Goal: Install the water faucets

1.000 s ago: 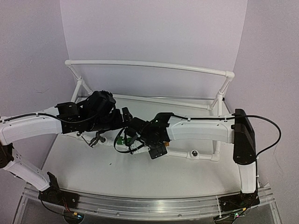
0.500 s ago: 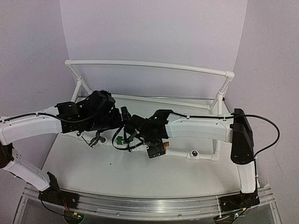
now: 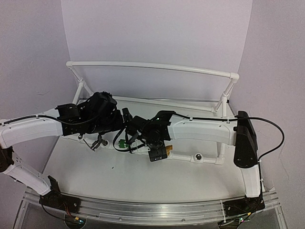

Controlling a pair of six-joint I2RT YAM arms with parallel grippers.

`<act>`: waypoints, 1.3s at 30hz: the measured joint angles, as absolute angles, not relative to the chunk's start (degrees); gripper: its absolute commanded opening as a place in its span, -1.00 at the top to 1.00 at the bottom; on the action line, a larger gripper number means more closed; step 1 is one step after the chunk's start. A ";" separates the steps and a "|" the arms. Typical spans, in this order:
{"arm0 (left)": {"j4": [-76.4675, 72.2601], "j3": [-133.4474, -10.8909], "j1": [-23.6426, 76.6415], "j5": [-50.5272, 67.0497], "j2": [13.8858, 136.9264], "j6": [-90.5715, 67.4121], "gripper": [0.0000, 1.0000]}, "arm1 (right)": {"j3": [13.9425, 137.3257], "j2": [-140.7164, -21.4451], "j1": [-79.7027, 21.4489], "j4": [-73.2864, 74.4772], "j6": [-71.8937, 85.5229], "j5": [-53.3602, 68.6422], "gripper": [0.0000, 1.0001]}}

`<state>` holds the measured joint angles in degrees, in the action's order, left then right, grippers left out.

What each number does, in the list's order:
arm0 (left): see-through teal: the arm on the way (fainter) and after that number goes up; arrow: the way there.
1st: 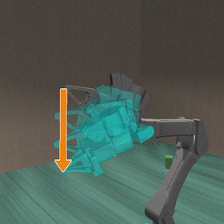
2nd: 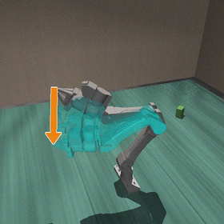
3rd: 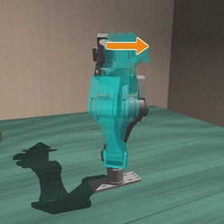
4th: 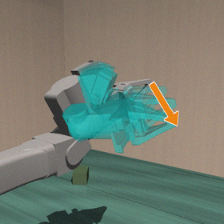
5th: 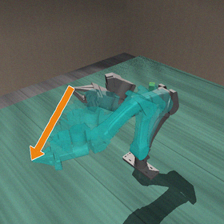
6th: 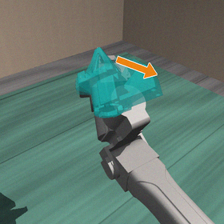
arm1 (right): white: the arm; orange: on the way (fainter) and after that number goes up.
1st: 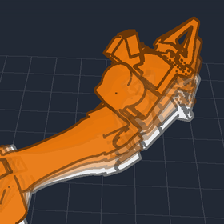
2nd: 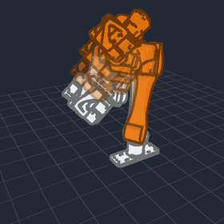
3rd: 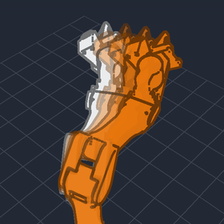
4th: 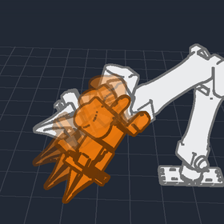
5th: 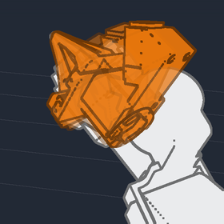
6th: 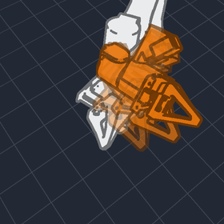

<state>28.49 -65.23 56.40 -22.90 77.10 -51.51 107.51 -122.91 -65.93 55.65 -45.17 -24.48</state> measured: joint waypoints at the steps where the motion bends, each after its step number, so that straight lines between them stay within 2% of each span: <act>1: 28.47 -65.23 56.40 -22.90 77.10 -51.51 -0.99 | 107.57 -122.91 -65.93 55.72 -45.02 -24.34 -0.77; 9: 28.49 -65.23 56.08 -23.97 76.71 -51.91 -1.00 | 110.48 -124.12 -65.72 57.43 -43.96 -24.32 -0.40; 29: 27.57 -65.23 55.81 -25.44 75.94 -53.47 -0.99 | 113.25 -124.54 -63.71 57.58 -41.53 -25.40 -0.27; 39: 26.94 -65.23 55.81 -25.65 76.21 -54.11 -0.99 | 112.06 -123.94 -63.27 56.23 -42.19 -26.91 -0.08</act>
